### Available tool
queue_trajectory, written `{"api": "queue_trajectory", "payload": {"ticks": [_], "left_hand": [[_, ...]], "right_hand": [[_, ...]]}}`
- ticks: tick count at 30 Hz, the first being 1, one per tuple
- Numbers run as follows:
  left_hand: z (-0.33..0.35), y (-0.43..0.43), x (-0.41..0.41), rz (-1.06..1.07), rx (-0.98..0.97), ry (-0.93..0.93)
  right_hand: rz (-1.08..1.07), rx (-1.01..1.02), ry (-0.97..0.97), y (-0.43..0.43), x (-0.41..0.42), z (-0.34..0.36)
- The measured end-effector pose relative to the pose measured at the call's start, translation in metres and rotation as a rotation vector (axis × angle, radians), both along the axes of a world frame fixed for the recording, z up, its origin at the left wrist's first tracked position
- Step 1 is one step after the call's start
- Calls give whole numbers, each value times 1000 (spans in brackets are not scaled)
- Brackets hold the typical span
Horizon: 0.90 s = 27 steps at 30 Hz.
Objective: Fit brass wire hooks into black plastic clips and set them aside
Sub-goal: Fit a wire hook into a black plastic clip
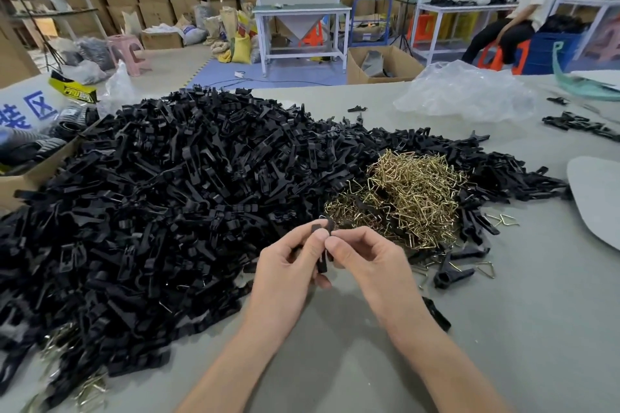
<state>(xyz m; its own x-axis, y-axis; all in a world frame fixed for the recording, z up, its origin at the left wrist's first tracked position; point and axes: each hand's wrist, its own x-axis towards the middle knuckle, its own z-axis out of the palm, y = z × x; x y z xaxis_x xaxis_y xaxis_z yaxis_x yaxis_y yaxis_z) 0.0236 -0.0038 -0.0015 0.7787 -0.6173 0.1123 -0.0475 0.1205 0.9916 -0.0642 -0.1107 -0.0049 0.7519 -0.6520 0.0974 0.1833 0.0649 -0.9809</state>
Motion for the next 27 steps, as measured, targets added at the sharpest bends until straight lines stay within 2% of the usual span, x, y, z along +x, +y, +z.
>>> {"api": "queue_trajectory", "payload": {"ticks": [2, 5, 7, 15, 21, 27], "left_hand": [[-1, -2, 0, -24, -25, 62], [0, -3, 2, -93, -170, 288], [0, -3, 4, -149, -225, 371], [7, 0, -2, -341, -353, 494], [5, 0, 0, -265, -290, 430], [0, 1, 3, -185, -122, 193]], "right_hand": [[1, 31, 18, -2, 0, -2], [42, 62, 20, -3, 1, -2], [63, 53, -12, -3, 0, 1], [43, -30, -46, -8, -9, 9], [53, -58, -16, -7, -9, 9], [84, -64, 24, -8, -9, 7]]}}
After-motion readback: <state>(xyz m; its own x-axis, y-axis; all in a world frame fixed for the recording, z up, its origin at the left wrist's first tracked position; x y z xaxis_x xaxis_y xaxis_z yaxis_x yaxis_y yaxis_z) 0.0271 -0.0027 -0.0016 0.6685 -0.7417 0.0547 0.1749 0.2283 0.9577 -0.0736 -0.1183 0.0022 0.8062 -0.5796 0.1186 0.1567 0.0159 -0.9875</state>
